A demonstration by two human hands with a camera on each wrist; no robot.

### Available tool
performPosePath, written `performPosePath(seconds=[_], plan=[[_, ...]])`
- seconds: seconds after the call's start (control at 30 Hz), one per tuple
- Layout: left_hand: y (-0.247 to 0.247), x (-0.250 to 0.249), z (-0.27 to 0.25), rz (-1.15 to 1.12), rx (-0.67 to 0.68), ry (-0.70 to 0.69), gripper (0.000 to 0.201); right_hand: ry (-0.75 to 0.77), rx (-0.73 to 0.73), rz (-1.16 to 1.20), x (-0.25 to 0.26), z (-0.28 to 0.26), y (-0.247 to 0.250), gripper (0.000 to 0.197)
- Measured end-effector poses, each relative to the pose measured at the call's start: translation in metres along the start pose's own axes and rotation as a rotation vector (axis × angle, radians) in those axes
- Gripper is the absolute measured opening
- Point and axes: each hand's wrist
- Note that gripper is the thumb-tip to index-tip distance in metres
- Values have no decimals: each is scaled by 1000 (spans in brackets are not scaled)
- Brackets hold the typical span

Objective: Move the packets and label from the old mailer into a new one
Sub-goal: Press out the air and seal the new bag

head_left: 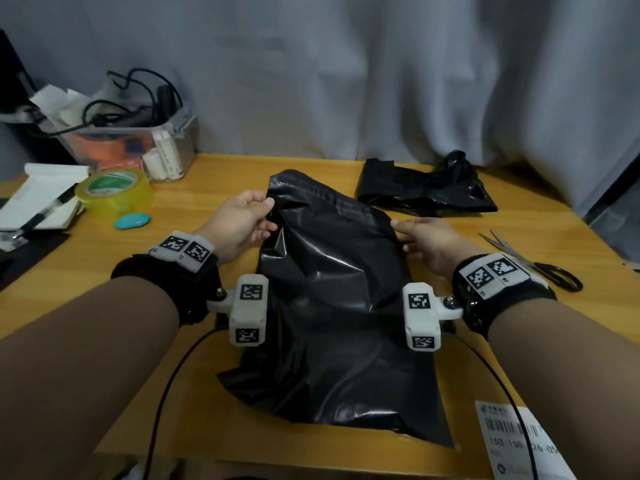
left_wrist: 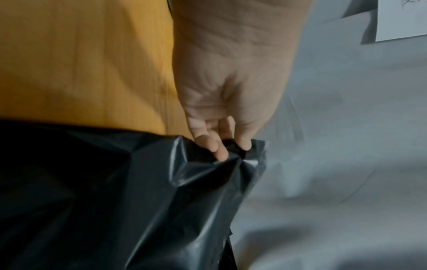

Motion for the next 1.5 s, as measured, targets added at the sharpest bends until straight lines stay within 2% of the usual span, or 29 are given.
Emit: performPosePath(seconds=[0.03,0.1,0.23,0.37,0.5,0.63,0.7,0.8,0.9,0.93,1.03,1.13,1.2,1.3,1.37,1.5], plan=[[0,-1,-3,65,-3,33,10,-26,31,23,1,-1,-1,17],[4,-1,-8,291,-6,154,21,-89,62,10,1,-5,-3,21],[11,-1,-17,691,45,430,45,-121,20,-50,0,-9,-4,29],[7,-8,-32,856,198,597,47,73,-72,64,2,-19,0,24],[2,-9,-53,906,316,642,64,221,-127,223,4,-33,6,13],[-5,-4,-79,819,382,652,50,276,-274,223,0,-35,7,11],[-9,-3,-87,826,345,612,60,261,-371,222,-3,-36,8,8],[-9,-3,-97,939,268,543,76,232,-493,234,-7,-45,8,18],[-3,-4,-110,1026,217,541,77,238,-565,275,-13,-55,12,16],[-2,-4,-114,1014,217,570,72,234,-587,283,-16,-59,14,16],[2,2,-124,982,184,604,40,228,-640,319,-26,-68,19,12],[9,3,-128,923,116,486,22,224,-661,353,-32,-79,22,8],[17,5,-126,907,58,419,21,231,-685,354,-36,-83,23,8],[28,12,-134,1048,121,572,21,287,-700,312,-34,-88,20,11],[34,13,-138,1170,183,553,13,328,-651,272,-27,-89,16,12],[30,-1,-131,1240,176,391,11,355,-490,226,-11,-85,9,17]])
Point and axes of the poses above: each hand's wrist, its own z-axis towards the middle knuckle, its own y-axis out of the back of the hand, x = y × z, and after that the axes turned 11 degrees about -z, right-handed
